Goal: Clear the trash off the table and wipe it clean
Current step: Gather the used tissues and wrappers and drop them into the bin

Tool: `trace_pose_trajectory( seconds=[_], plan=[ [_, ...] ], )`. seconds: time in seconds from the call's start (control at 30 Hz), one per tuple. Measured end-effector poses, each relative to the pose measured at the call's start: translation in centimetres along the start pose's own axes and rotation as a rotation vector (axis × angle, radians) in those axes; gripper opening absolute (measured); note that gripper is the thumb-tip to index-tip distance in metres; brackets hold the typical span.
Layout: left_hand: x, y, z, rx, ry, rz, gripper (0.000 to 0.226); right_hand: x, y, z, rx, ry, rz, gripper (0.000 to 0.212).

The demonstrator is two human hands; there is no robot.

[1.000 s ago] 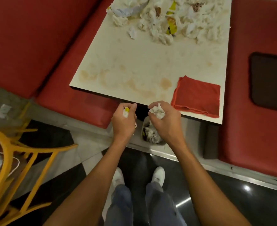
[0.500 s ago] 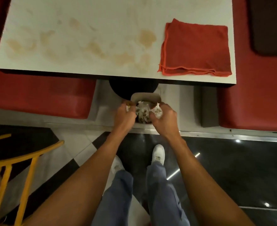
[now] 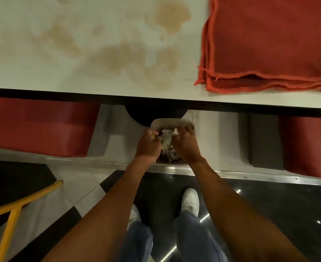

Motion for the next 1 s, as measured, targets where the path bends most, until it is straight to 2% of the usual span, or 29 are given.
trace_pose_trajectory(
  seconds=[0.13,0.2,0.27,0.37,0.47,0.63,0.77,0.87,1.0],
  plan=[
    [-0.6,-2.2,1.5,-0.039,0.021,0.000,0.029,-3.2,2.9,1.7,0.048,-0.136,-0.180,0.067],
    [-1.0,-2.8,2.2,-0.054,0.025,-0.005,0.030,-3.3,3.7,1.8,0.042,-0.220,-0.165,0.073],
    [-1.4,-2.7,2.8,-0.056,0.029,-0.010,0.029,-1.7,2.9,1.1,0.029,-0.252,-0.077,0.067],
    [-2.3,-2.0,3.5,-0.065,0.047,-0.017,0.019,0.5,2.8,0.3,-0.045,-0.190,0.111,0.047],
    [-3.6,-1.0,4.2,-0.089,0.061,-0.037,0.014,1.6,3.7,-0.1,-0.144,-0.063,0.222,0.044],
    [-5.9,0.0,4.7,-0.076,-0.040,-0.065,0.040,3.5,4.5,-0.8,-0.232,-0.018,0.359,0.042],
    [-5.1,0.7,2.8,-0.038,-0.095,-0.031,0.048,4.0,4.4,-1.5,-0.245,-0.006,0.374,0.040],
    [-3.6,1.2,1.1,-0.068,-0.132,0.032,0.047,4.8,3.4,-2.5,-0.280,-0.003,0.362,0.037],
    [-1.0,2.6,-1.6,-0.025,-0.115,0.111,0.039,6.5,0.7,-5.6,-0.261,0.020,0.361,0.031]
  ],
)
Point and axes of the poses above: each hand's wrist, its own z-axis towards the middle knuckle, its own x-axis out of the back of the hand, y = z × x, the point moved 1 cm from there along z, towards the middle knuckle, and after that the axes turned 7 degrees about -x, right-handed, at the moved point
